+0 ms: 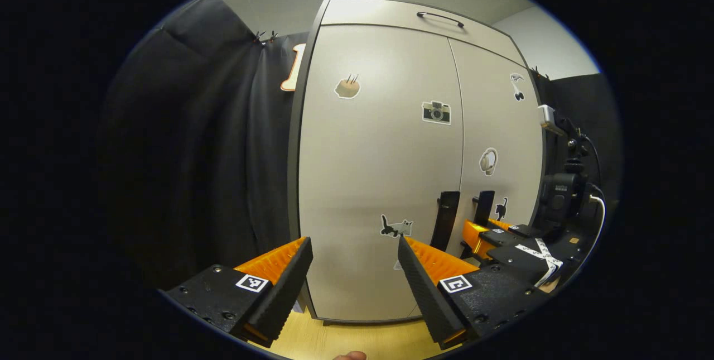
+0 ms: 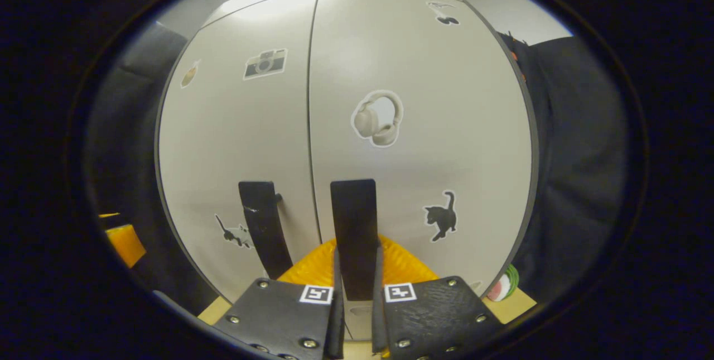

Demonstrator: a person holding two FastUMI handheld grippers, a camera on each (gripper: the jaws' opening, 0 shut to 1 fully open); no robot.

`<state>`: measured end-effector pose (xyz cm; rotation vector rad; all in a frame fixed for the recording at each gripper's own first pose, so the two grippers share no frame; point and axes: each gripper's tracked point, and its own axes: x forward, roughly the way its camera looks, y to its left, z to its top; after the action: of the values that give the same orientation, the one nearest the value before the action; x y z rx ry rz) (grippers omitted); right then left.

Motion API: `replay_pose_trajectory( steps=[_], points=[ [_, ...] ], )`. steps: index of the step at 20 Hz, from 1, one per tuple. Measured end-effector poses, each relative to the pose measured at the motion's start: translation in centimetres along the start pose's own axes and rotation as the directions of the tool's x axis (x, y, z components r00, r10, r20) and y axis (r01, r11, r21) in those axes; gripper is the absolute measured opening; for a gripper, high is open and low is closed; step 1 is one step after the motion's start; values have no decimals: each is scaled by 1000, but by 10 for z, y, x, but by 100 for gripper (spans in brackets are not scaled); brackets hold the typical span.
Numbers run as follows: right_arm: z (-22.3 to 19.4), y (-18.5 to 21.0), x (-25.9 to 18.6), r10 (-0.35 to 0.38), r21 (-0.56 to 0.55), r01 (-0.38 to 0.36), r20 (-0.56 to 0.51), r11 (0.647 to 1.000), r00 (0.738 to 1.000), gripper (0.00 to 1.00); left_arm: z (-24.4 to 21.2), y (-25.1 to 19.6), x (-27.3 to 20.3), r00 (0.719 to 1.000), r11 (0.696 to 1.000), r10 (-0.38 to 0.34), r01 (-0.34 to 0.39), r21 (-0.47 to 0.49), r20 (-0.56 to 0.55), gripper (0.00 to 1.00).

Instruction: Open the right door of the double-door shoe cabinet with the right hand, and open the left door with the left hand.

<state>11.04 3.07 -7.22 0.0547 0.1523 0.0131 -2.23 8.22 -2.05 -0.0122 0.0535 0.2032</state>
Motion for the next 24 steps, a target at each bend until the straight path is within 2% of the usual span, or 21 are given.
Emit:
replay_pose_trajectory(
  steps=[1,2,7,15,22,23,24],
  points=[
    [0,0,0,4,2,-4,-2,1000,1000,19,-1,2,-3,1000,1000,2,-2,-8,3,100],
    [0,0,-1,2,0,-2,1,1000,1000,19,-3,4,-5,1000,1000,5,-5,-15,-1,96],
    [1,-1,-3,-4,-8,4,11,1000,1000,19,-8,20,-15,999,999,46,-46,-22,-12,96],
    [2,-7,-17,-19,-23,19,32,1000,999,19,-18,28,-33,997,996,71,-73,-57,-35,96],
    [4,-14,-26,-20,-23,21,41,1000,999,19,-17,45,-54,992,992,118,-120,-49,-42,96],
    [4,-14,-28,-27,-21,28,43,999,999,19,-17,48,-57,991,991,124,-126,-50,-39,100],
    [4,-15,-28,-37,-23,38,42,999,998,19,-15,50,-59,991,990,130,-132,-52,-36,96]
  ],
)
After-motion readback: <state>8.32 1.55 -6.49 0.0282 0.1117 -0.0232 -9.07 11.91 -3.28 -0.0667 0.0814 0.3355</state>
